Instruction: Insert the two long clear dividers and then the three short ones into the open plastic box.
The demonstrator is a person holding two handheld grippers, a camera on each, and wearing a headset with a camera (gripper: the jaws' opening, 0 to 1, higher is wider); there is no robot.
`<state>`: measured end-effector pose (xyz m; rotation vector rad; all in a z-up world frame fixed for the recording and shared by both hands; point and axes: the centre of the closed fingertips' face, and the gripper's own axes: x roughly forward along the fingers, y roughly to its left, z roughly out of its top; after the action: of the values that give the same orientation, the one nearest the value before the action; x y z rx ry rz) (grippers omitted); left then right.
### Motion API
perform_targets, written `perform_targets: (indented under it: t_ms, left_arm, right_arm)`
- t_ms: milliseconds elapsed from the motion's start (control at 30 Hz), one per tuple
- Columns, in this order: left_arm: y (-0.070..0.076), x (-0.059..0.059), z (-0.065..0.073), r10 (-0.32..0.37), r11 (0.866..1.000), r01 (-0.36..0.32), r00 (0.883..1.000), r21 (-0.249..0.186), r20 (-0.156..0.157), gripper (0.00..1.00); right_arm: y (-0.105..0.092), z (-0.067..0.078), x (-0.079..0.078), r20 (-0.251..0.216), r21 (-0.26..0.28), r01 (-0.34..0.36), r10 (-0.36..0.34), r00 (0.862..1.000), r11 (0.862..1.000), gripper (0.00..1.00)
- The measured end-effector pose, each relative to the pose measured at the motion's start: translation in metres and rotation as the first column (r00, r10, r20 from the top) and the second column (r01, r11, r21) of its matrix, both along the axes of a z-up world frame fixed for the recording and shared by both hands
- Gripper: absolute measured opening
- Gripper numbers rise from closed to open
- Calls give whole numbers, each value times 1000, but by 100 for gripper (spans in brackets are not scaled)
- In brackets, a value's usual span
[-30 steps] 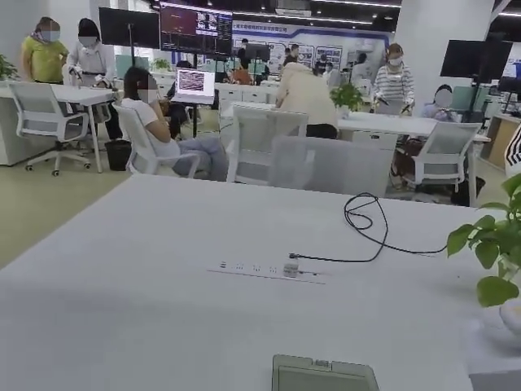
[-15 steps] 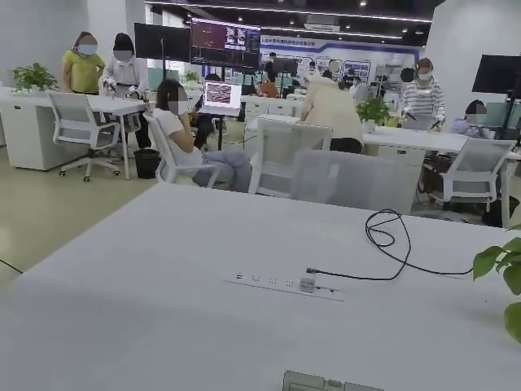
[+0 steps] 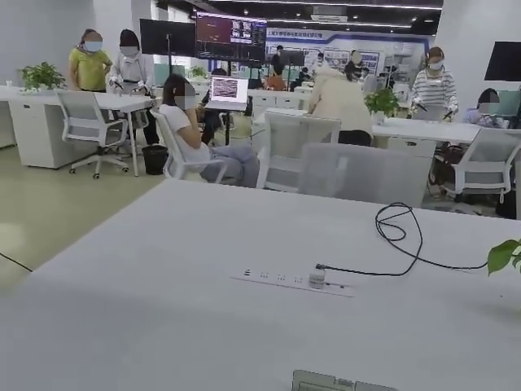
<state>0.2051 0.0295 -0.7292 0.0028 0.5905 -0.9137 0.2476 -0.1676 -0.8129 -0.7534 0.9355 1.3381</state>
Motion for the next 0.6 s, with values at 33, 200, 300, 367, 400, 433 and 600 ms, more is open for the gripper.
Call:
perform_targets:
  t_ms: [33,200,300,367,400,433,600]
  left_arm:
    - [0,0,0,1,1000,-1,1000,1,-2,93]
    - [2,0,-1,10,1000,-10,1000,-4,-5,93]
    - [3,-1,-2,11,1000,-11,1000,-2,-10,93]
    - [3,-1,-2,11,1000,-11,1000,-3,-11,93]
    - [3,-1,-2,11,1000,-11,1000,-4,-11,93]
    - [3,-2,-2,12,1000,-12,1000,-5,-11,93]
    - [3,-1,-2,11,1000,-11,1000,-7,-14,93]
  right_arm:
    - [-1,-3,1,6,-10,-13,13,1000,1000,64]
    - [-5,-18,0,14,-52,-76,77,997,996,59]
    - [-8,-28,1,16,-87,-105,106,994,991,57]
    - [-8,-31,1,14,-98,-112,114,993,989,55]
    - [-8,-32,2,15,-100,-116,118,993,988,55]
    - [-8,-34,2,18,-104,-121,124,992,987,53]
    - [-13,-42,5,28,-141,-144,149,988,980,48]
